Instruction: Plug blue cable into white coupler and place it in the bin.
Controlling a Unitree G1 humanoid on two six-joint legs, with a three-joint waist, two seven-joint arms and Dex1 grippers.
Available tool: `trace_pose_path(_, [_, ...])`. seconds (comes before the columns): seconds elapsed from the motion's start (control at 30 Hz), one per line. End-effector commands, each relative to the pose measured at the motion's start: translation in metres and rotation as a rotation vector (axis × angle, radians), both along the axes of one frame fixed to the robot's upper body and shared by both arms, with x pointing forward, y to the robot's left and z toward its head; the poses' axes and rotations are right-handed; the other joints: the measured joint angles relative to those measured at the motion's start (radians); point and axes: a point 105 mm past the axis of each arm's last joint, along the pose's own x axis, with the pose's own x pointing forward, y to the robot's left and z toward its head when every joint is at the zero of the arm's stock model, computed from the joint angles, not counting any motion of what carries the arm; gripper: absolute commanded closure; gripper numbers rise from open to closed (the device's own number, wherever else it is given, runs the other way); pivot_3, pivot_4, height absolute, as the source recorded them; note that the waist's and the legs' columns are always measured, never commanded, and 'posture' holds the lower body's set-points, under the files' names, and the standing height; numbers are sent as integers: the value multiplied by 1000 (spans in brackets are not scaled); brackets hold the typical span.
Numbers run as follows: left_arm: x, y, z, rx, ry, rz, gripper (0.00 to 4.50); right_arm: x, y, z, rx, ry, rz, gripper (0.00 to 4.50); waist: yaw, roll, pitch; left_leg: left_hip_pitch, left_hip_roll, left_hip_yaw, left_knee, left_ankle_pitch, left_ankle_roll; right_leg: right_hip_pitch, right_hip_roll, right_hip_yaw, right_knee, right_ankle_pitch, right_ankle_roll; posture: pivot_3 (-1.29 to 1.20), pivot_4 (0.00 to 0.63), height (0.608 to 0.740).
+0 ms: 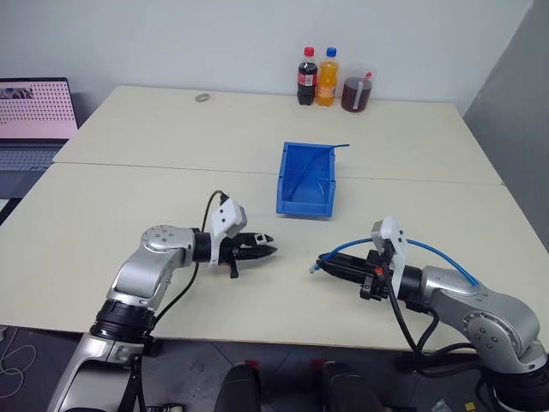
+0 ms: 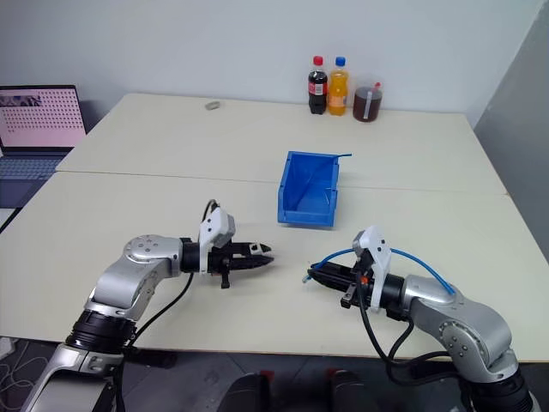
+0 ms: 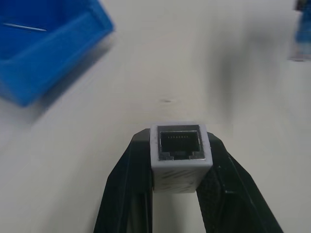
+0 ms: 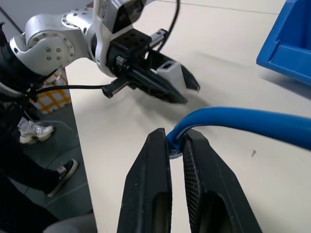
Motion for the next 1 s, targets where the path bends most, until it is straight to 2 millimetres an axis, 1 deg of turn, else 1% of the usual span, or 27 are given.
trace_pose_path(0.03, [-4,-14,-10,89,-52,-135,3687,-2,4,8,-30,-103,22,4429,0,0,0,0,0,0,0,0,0,0,0,0,0,0,0,0,150,740])
trace_pose_path(0.1, [-1,-18,-17,120,-63,-163,3687,1,5,8,-52,-135,19,4429,1,0,0,0,0,0,0,0,0,0,0,0,0,0,0,0,150,740])
trace_pose_path(0.2, [1,-21,-23,140,-71,-184,3687,3,8,6,-72,-166,23,4429,0,0,0,-1,0,1,0,0,0,-1,0,1,0,0,0,0,150,740])
trace_pose_path(0.33, [1,-24,-32,159,-72,-214,3687,10,18,7,-110,-241,61,4430,1,0,0,-1,0,1,0,0,0,-2,1,1,0,0,0,0,150,740])
trace_pose_path(0.5, [0,-27,-35,160,-66,-237,3687,18,35,8,-141,-310,132,4432,1,0,0,-1,0,1,1,0,0,-1,1,1,1,0,0,0,150,740])
trace_pose_path(0.57, [0,-27,-35,164,-66,-243,3687,22,40,7,-157,-326,152,4432,1,0,0,-1,0,1,1,0,0,-1,1,1,1,0,0,0,150,740])
trace_pose_path(0.8, [1,-25,-36,177,-56,-243,3687,32,47,3,-212,-346,171,4440,4,0,0,-1,0,1,1,0,0,-1,0,1,1,0,0,0,150,740])
trace_pose_path(1.0, [1,-23,-37,187,-51,-240,3687,32,53,0,-240,-353,194,4441,4,0,0,-1,0,1,1,0,0,-1,0,1,1,0,0,0,150,740])
